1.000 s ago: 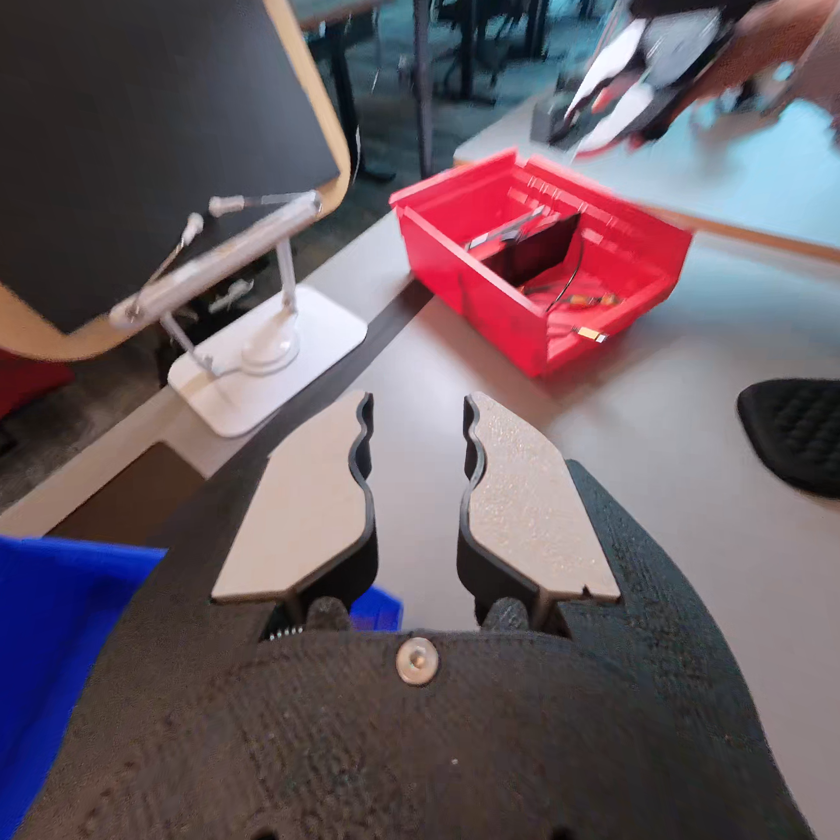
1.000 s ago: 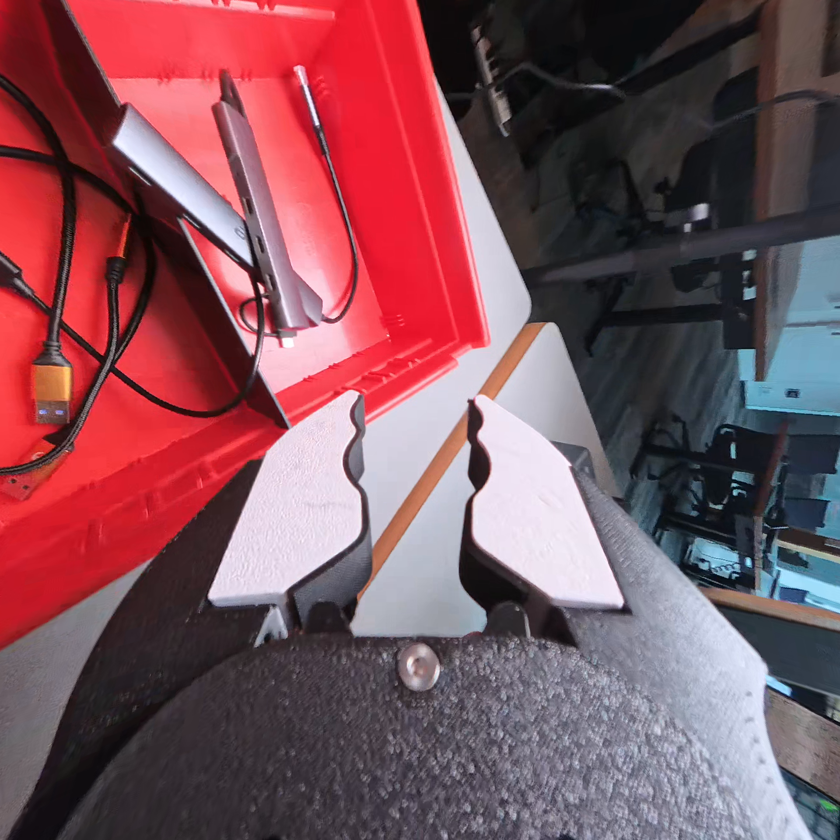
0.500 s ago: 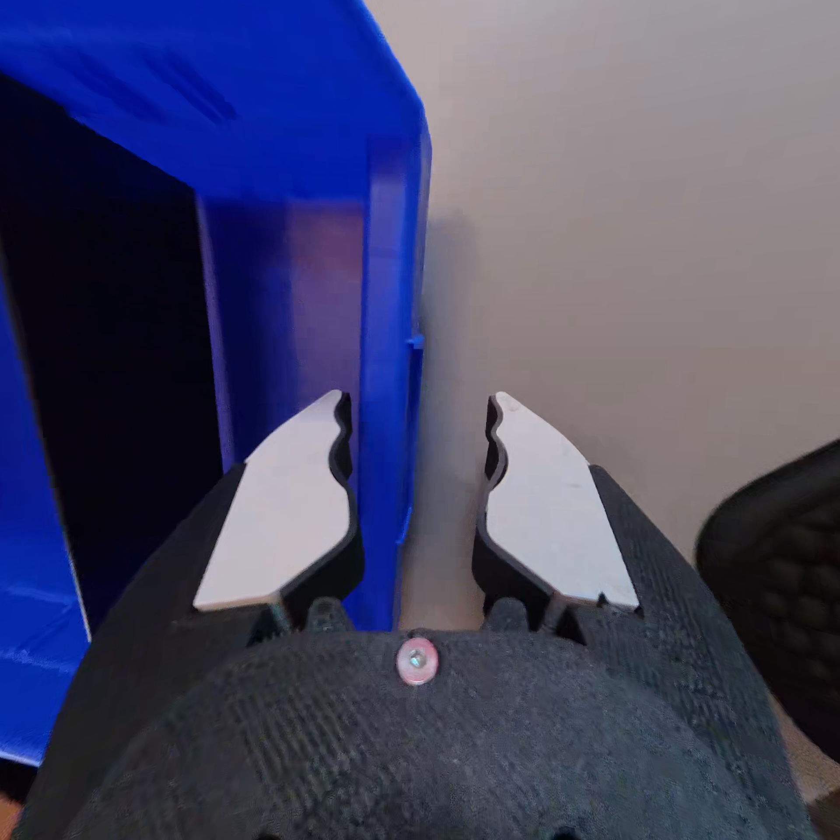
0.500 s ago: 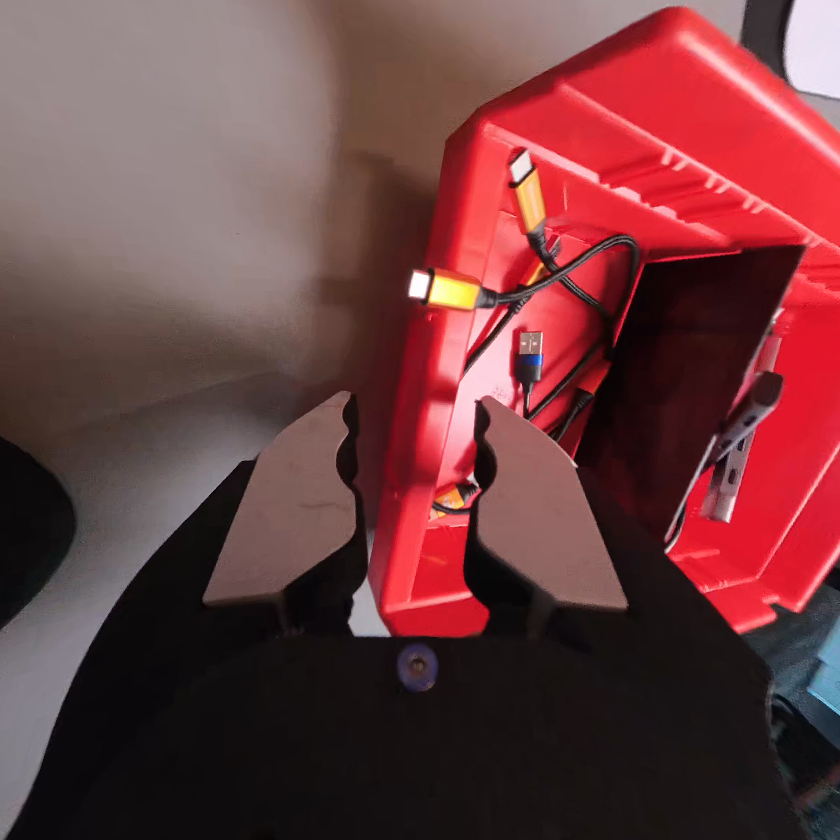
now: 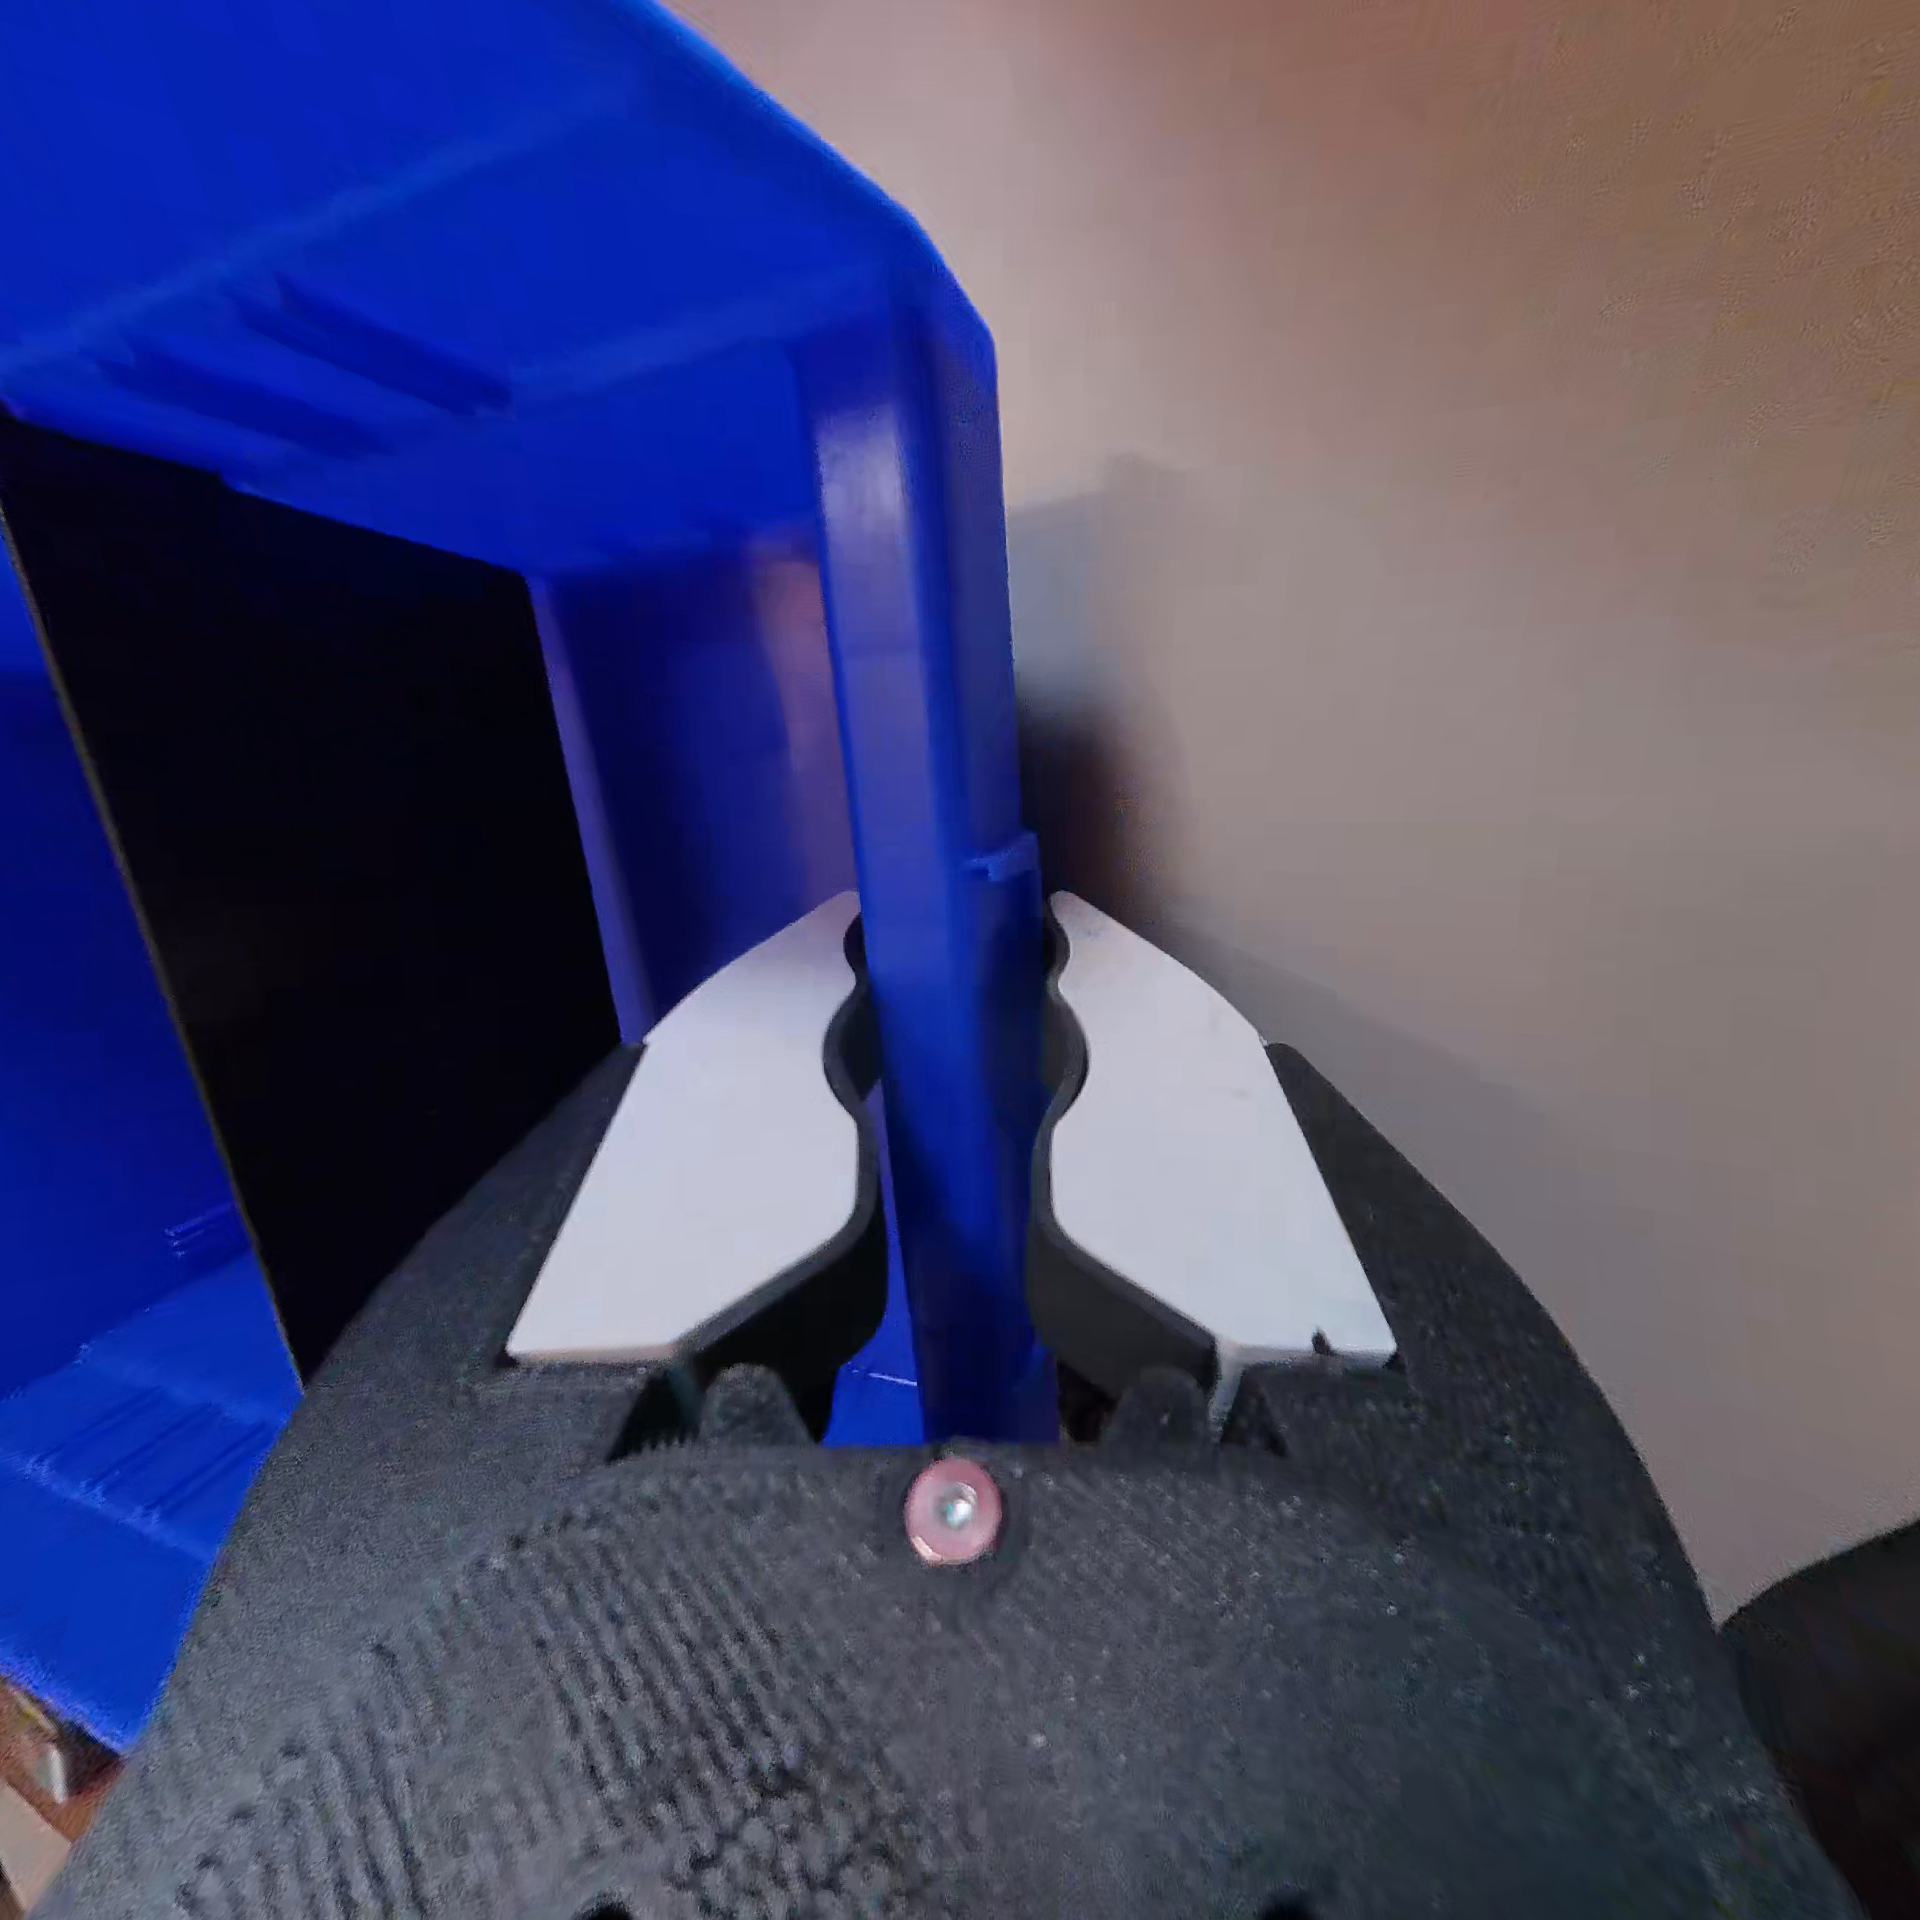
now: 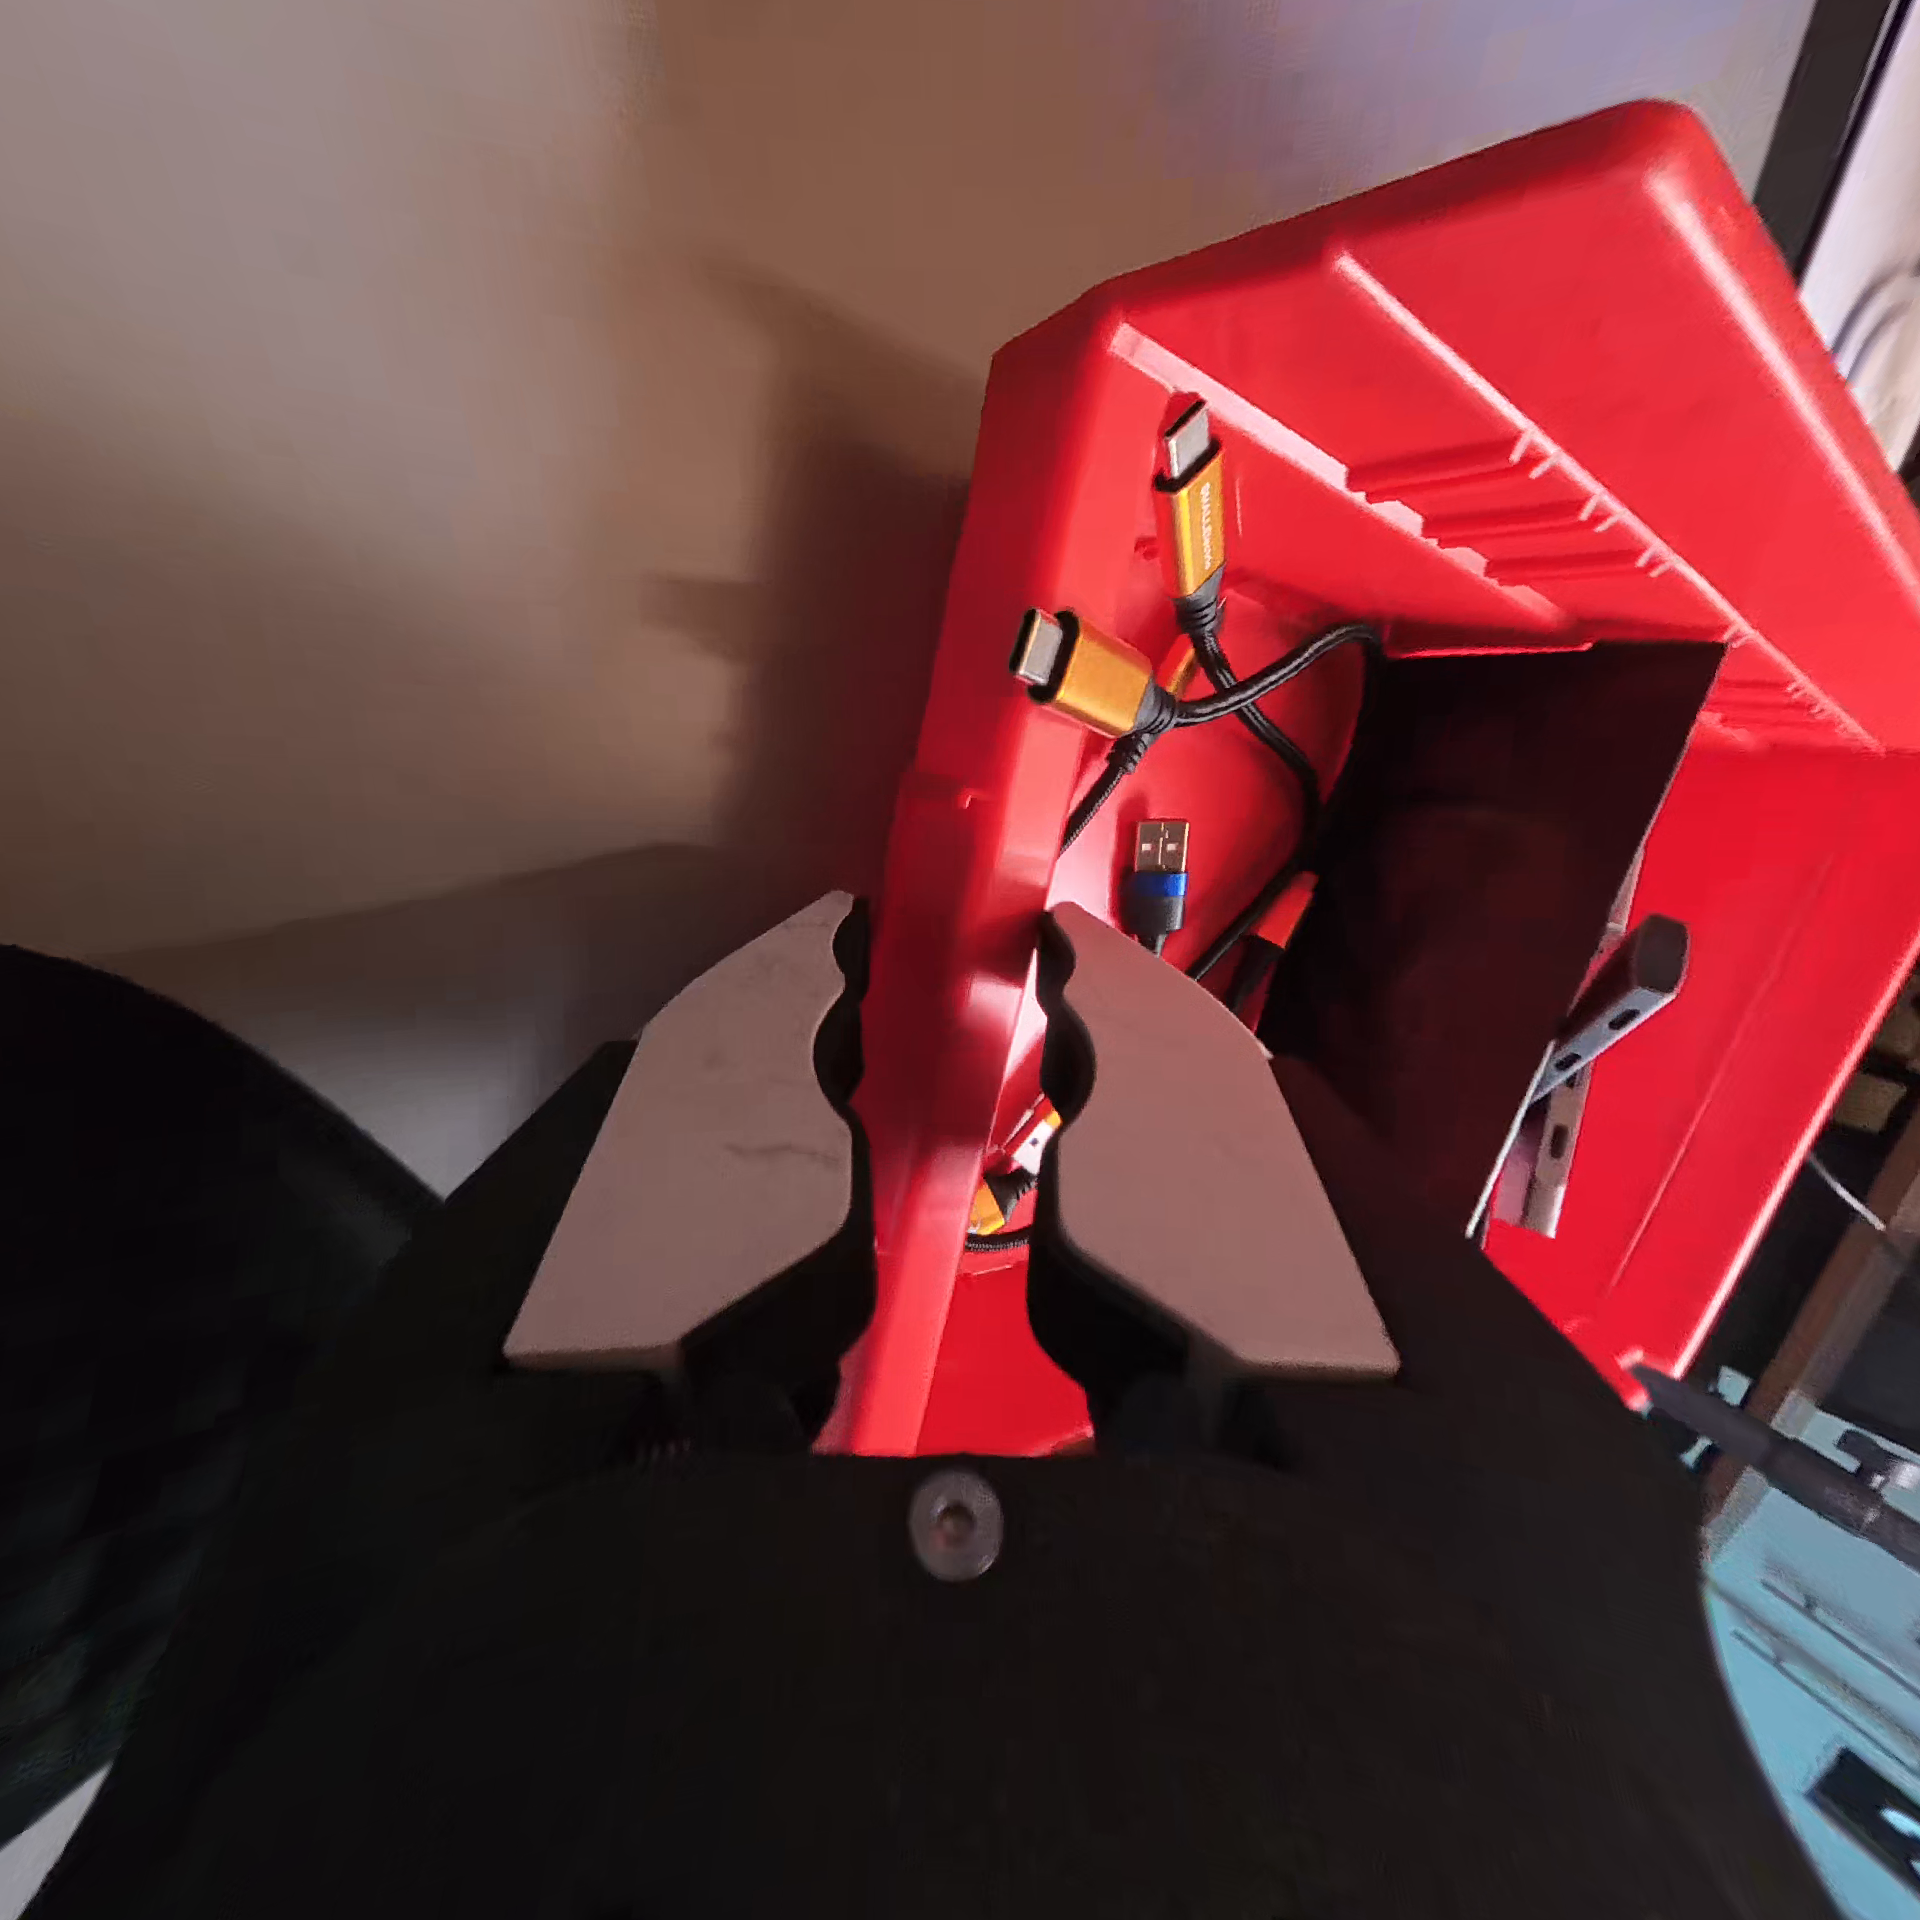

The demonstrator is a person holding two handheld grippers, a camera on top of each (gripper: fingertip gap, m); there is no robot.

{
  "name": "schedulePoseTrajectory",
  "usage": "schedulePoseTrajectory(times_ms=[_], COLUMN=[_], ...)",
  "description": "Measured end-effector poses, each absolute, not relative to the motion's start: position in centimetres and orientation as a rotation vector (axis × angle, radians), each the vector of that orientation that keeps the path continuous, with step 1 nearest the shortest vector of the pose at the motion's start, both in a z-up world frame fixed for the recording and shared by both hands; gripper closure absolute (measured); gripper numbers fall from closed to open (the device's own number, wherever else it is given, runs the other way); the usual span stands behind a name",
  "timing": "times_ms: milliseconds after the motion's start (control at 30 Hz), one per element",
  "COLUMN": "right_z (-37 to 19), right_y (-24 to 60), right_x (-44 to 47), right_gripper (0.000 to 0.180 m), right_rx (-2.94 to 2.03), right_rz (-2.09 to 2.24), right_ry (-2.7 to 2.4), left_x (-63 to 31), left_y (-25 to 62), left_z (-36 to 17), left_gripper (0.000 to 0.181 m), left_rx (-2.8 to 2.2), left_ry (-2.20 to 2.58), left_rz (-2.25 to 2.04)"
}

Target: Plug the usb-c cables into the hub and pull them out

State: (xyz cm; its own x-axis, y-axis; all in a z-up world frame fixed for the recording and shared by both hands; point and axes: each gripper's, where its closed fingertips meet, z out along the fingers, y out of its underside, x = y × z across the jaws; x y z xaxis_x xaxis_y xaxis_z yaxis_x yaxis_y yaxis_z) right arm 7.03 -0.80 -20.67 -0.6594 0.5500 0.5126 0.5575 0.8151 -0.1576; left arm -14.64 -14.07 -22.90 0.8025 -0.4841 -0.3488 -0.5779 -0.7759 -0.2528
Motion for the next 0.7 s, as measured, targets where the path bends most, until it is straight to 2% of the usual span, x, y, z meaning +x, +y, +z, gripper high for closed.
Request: schedulePoseTrajectory(times_ms=[200,367,533,600,700], right_z=[-20.1,-14.1,-8.5,-8.9,-12.1], right_y=[-5.8,-8.9,-2.3,1.1,3.8], right_x=[8.1,9.3,14.0,16.3,17.6], right_gripper=[0.149,0.147,0.146,0.144,0.134], right_rx=[-0.709,-0.873,-1.257,-1.382,-1.524], right_rz=[0.041,0.378,0.632,0.668,0.629], right_ry=[-2.414,-2.061,-1.389,-1.138,-1.02], left_x=[-9.7,-7.8,-3.4,-1.4,0.6], left_y=[-9.9,-9.1,-11.0,-11.4,-11.4], left_z=[-22.5,-18.6,-13.0,-12.5,-13.2], left_gripper=[0.152,0.145,0.142,0.141,0.137], left_rx=[-2.457,-2.274,-2.026,-1.977,-1.941], left_ry=[1.066,0.896,0.526,0.35,0.139], left_rz=[0.391,0.322,-0.044,-0.233,-0.353])
